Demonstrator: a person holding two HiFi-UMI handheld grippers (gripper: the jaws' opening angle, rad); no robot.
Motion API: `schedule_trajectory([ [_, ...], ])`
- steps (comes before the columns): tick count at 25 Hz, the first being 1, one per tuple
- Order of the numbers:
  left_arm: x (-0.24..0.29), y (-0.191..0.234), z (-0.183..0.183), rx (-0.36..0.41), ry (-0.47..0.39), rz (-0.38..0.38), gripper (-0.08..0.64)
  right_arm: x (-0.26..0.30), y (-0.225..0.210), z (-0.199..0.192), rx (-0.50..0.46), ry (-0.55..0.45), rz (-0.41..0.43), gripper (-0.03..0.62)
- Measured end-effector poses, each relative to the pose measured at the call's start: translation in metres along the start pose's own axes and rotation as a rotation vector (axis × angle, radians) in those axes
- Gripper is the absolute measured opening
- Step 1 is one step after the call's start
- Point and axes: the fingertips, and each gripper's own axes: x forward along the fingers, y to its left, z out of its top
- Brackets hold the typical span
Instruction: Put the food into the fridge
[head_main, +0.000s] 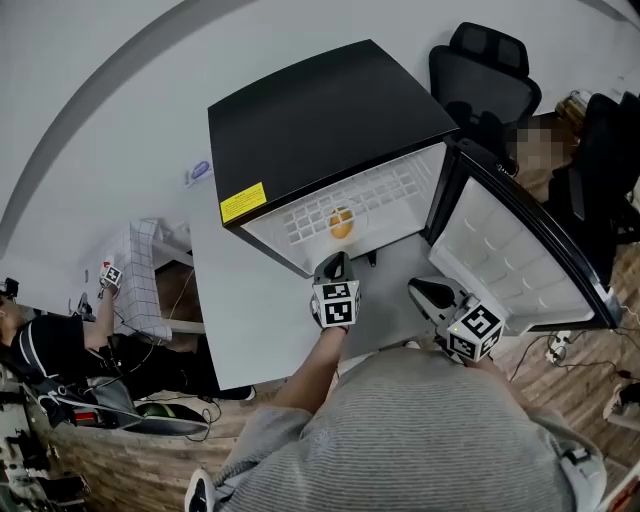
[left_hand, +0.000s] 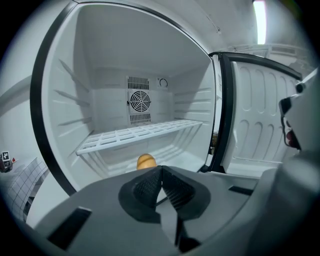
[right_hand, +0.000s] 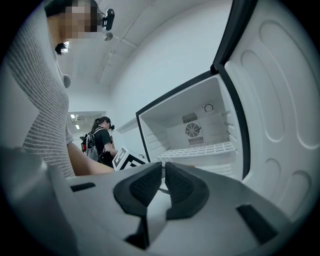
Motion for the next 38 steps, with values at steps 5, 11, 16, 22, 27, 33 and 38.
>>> schedule_trajectory([
  [5,-0.029,-0.014,0.006,-0.081,-0.035,-0.036,0.011,0.002,0.002,0.003,-0.001,-0.004,0.009,0.014],
  [11,-0.066,-0.039,0.015,-0.093,-0.074,-0.12,0.011,0.006,0.004,0.004,0.0,-0.005,0.033,0.014],
  [16,-0.092,-0.054,0.031,-0.095,-0.105,-0.2,0.011,0.01,0.006,0.008,-0.01,0.001,0.048,0.014],
  [22,-0.127,-0.074,0.04,-0.113,-0.126,-0.287,0.011,0.009,0.006,0.009,-0.003,0.003,0.058,0.014],
  [27,-0.143,-0.072,0.054,-0.07,-0.168,-0.294,0.011,0.005,0.003,0.008,0.0,0.021,0.047,0.014],
  [33,-0.148,-0.073,0.062,-0.061,-0.215,-0.304,0.011,0.007,0.001,0.011,-0.014,0.008,0.051,0.014],
  [38,-0.151,-0.078,0.065,-0.035,-0.22,-0.319,0.011,0.009,0.003,0.01,-0.013,0.01,0.058,0.014],
])
